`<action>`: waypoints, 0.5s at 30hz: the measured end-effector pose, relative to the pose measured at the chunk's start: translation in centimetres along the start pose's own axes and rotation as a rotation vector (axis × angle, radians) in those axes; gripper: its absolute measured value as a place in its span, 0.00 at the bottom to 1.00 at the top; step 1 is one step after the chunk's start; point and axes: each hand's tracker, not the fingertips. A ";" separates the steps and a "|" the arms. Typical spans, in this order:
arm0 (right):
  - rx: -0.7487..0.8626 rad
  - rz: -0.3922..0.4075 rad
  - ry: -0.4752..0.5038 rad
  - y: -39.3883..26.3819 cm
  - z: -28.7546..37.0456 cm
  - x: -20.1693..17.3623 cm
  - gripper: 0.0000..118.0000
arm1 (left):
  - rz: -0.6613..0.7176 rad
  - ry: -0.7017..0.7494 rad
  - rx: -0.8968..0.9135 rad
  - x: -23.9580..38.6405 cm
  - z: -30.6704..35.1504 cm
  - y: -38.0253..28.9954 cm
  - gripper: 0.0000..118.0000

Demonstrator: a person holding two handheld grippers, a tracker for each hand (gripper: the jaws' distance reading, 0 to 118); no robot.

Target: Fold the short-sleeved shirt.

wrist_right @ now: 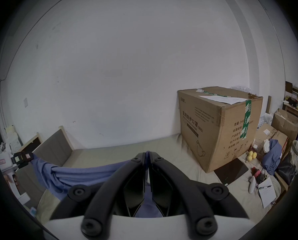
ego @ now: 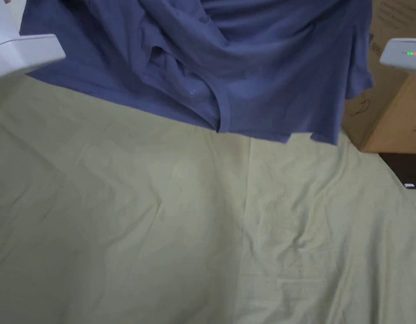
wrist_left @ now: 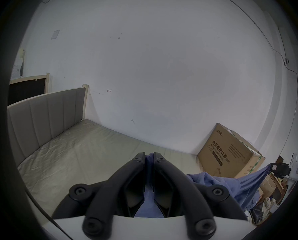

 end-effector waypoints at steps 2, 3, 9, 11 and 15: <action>-0.013 -0.015 -0.019 -0.7 -2.4 0.3 0.02 | 0.021 0.002 -0.007 1.1 -6.8 0.5 0.04; -0.019 -0.026 -0.021 -1.3 -3.3 0.6 0.02 | 0.030 0.000 -0.013 0.9 -7.9 0.1 0.04; -0.103 -0.041 -0.048 -3.4 -9.6 1.0 0.02 | 0.014 0.014 -0.138 -1.5 -13.0 -6.4 0.04; -0.179 -0.063 -0.062 -4.3 -9.4 1.1 0.02 | 0.028 0.031 -0.208 -2.3 -13.6 -10.2 0.04; -0.299 -0.088 -0.065 -5.1 -9.1 1.2 0.02 | 0.079 0.053 -0.326 -4.8 -12.5 -17.8 0.04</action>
